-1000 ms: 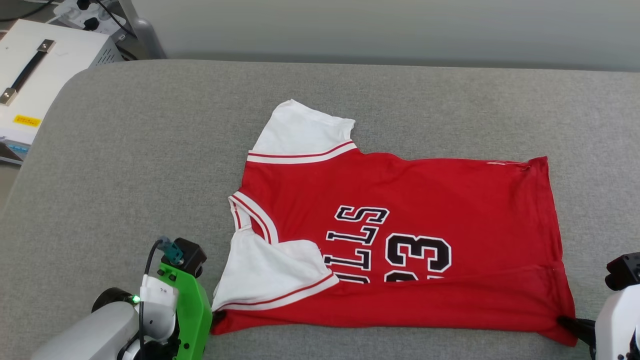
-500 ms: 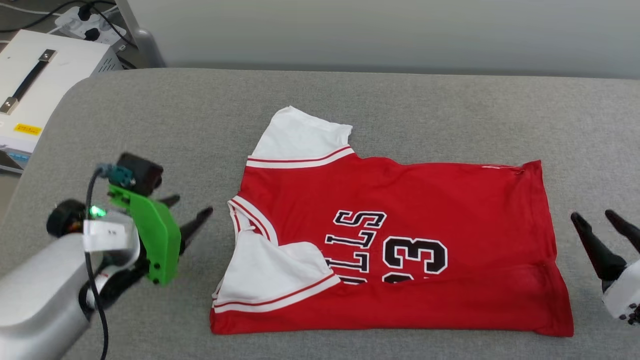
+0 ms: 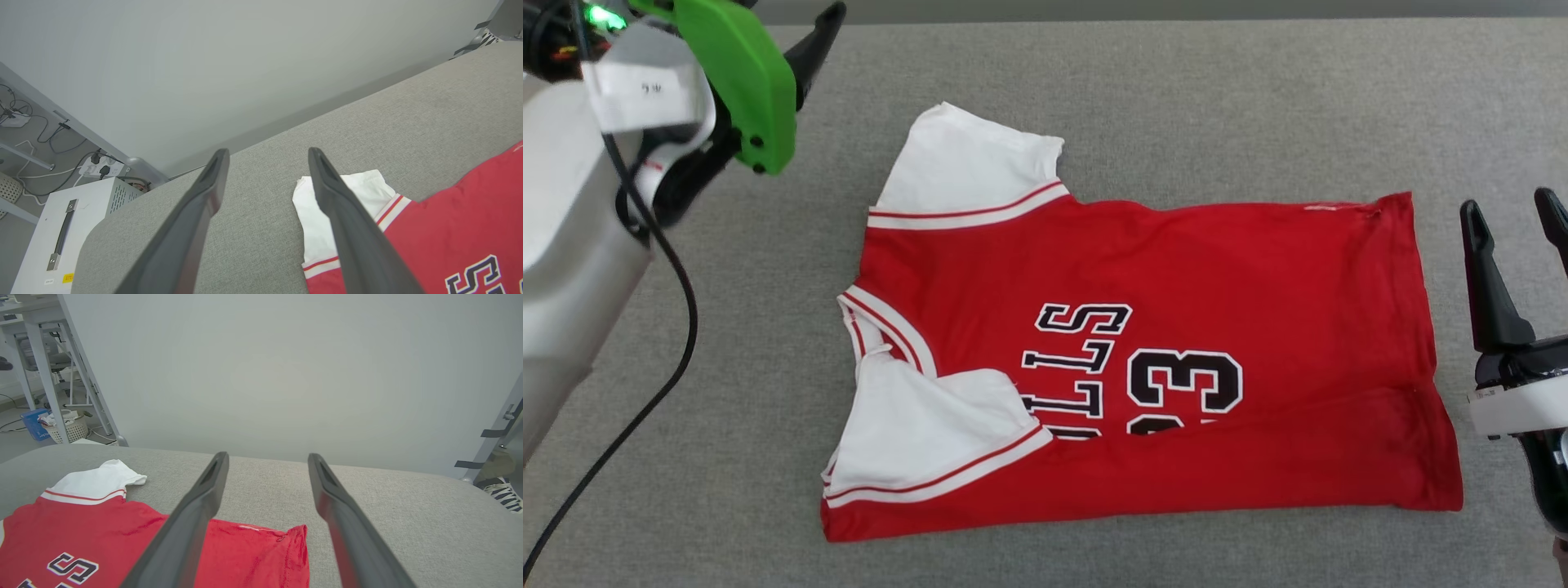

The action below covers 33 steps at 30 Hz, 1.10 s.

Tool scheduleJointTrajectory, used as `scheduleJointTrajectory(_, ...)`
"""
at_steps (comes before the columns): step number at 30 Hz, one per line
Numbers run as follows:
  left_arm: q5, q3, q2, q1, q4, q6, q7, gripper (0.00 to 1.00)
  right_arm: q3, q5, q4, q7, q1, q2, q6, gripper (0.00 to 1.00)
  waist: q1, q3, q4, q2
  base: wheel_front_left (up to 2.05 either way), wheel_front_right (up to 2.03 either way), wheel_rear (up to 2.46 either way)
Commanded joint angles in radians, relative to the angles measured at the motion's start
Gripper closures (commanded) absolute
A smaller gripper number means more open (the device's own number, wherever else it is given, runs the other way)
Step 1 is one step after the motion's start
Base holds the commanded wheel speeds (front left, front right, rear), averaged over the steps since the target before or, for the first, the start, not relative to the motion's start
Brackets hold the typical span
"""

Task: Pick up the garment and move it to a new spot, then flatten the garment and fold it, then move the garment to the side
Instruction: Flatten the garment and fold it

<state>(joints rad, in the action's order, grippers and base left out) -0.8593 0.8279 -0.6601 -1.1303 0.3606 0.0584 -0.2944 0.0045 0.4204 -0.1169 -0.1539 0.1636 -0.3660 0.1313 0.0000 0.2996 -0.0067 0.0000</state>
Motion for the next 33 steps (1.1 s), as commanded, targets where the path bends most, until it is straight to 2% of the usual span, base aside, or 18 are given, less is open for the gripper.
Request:
scheduleJointTrajectory(1, -0.01, 0.0, 0.023, -0.049, 0.039, 0.016, -0.027, 0.0, 0.007, -0.011, -0.017, -0.013, 0.03, 0.01, -0.001, 0.0, 0.0, 0.114, -0.064, 0.0, 0.0, 0.0, 0.0)
scheduleJointTrajectory(4, -0.019, 0.015, 0.056, -0.139, 0.13, 0.037, -0.102, 0.0, 0.03, -0.016, -0.033, -0.019, 0.061, 0.02, -0.001, 0.0, 0.0, 0.166, -0.089, 0.0, 0.0, 0.0, 0.0)
scheduleJointTrajectory(9, -0.096, 0.046, 0.118, -0.234, 0.278, 0.059, -0.314, 0.0, 0.069, -0.013, -0.042, -0.025, 0.112, 0.018, -0.001, 0.0, 0.0, 0.237, -0.126, 0.0, 0.0, 0.0, 0.0)
scheduleJointTrajectory(13, -0.119, 0.081, 0.136, -0.277, 0.356, 0.065, -0.447, 0.0, 0.079, -0.002, -0.038, -0.036, 0.141, 0.009, -0.001, 0.0, 0.0, 0.276, -0.148, 0.0, 0.0, 0.0, 0.0)
scheduleJointTrajectory(23, -0.103, 0.161, 0.151, -0.288, 0.45, 0.071, -0.53, 0.0, 0.092, 0.019, 0.007, -0.058, 0.173, -0.007, -0.001, 0.0, 0.0, 0.313, -0.164, 0.0, 0.0, 0.0, 0.0)
scheduleJointTrajectory(24, -0.094, 0.177, 0.147, -0.284, 0.454, 0.071, -0.536, 0.58, 0.092, 0.021, 0.014, -0.061, 0.173, -0.009, -0.001, 0.0, 0.0, 0.31, -0.162, 0.0, 0.0, 0.0, 0.0)
scheduleJointTrajectory(25, -0.091, 0.188, 0.146, -0.279, 0.454, 0.071, -0.537, 0.85, 0.09, 0.023, 0.019, -0.063, 0.173, -0.009, -0.001, 0.0, 0.0, 0.306, -0.159, 0.0, 0.0, 0.0, 0.0)
scheduleJointTrajectory(26, -0.096, 0.192, 0.145, -0.271, 0.456, 0.072, -0.535, 1.0, 0.089, 0.028, 0.024, -0.065, 0.174, -0.011, -0.001, 0.0, 0.0, 0.301, -0.156, 0.0, 0.0, 0.0, 0.0)
scheduleJointTrajectory(29, -0.114, 0.208, 0.143, -0.25, 0.44, 0.072, -0.522, 1.0, 0.08, 0.04, 0.036, -0.068, 0.179, -0.019, -0.001, 0.0, 0.0, 0.279, -0.144, 0.0, 0.0, 0.0, 0.0)
scheduleJointTrajectory(33, -0.127, 0.222, 0.137, -0.238, 0.403, 0.072, -0.46, 1.0, 0.068, 0.041, 0.047, -0.06, 0.203, -0.061, -0.001, 0.0, 0.0, 0.237, -0.116, 0.0, 0.0, 0.0, 0.0)
